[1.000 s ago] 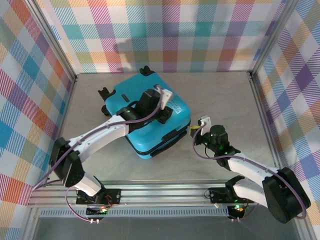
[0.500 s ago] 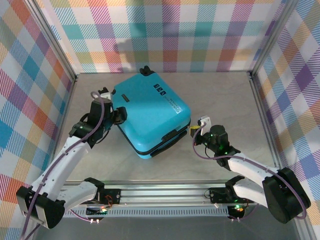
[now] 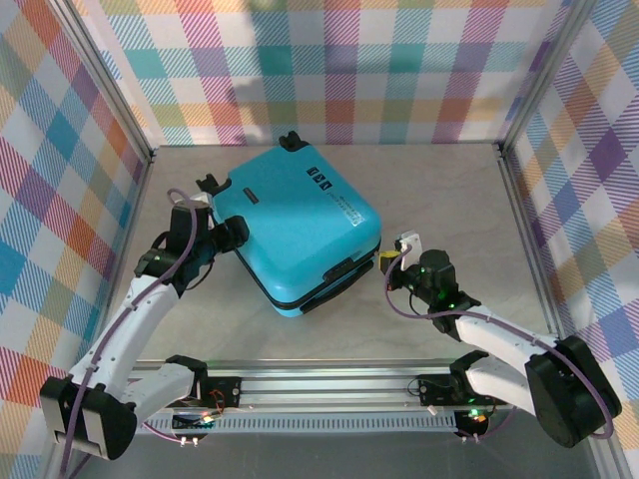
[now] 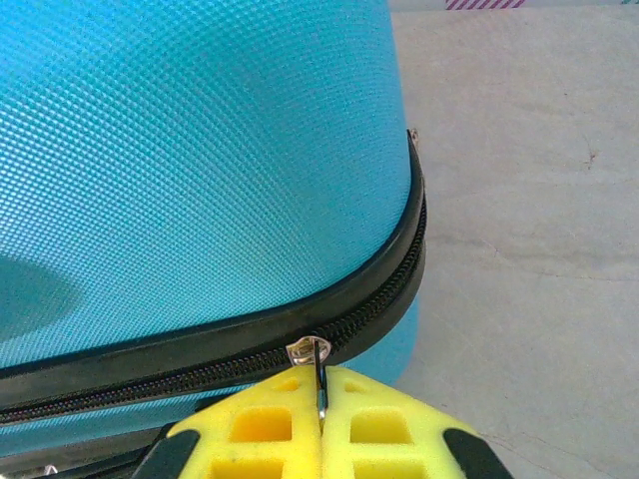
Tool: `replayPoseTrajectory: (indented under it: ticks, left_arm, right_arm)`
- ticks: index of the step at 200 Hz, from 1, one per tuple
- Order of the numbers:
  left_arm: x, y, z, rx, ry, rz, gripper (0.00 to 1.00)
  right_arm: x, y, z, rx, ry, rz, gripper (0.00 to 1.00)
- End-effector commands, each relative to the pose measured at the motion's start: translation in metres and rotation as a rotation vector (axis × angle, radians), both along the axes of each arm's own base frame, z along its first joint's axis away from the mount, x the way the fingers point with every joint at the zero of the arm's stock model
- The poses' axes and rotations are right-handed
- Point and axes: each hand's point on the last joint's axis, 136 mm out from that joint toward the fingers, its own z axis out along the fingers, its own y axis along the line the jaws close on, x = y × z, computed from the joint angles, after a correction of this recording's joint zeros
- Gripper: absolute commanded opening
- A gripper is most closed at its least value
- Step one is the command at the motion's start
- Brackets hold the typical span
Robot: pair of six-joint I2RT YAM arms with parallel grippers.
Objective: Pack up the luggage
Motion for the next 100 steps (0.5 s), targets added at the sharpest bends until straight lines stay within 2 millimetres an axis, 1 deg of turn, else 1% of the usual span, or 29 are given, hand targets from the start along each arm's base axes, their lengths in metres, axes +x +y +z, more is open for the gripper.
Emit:
replayPoseTrajectory:
  ticks: [1,33,55,74,78,100]
  left_arm:
    - [0.01,-0.007,-0.013,-0.048,0.016,-0.018,0.79]
    - [0.027,-0.006,-0.017,-0.073,0.015,-0.023,0.79]
    - [0.045,-0.004,-0.023,-0.082,0.027,-0.028,0.77]
    - [0.063,-0.001,-0.029,-0.097,0.045,-0.038,0.74]
    - [0.072,-0.001,-0.023,-0.104,0.016,-0.044,0.74]
    - [0.099,-0.002,-0.023,-0.125,0.004,-0.072,0.72]
  right_arm:
    - [0.005,0.005,0.034,0.047,-0.106,0.005,0.0]
    - [0.002,0.005,0.036,0.055,-0.109,0.01,0.0]
    - [-0.003,0.006,0.037,0.06,-0.112,0.016,0.0]
    - [-0.009,0.006,0.039,0.067,-0.111,0.024,0.0]
    - [-0.01,0.007,0.039,0.069,-0.11,0.027,0.0]
    - [-0.013,0.01,0.038,0.072,-0.102,0.039,0.0]
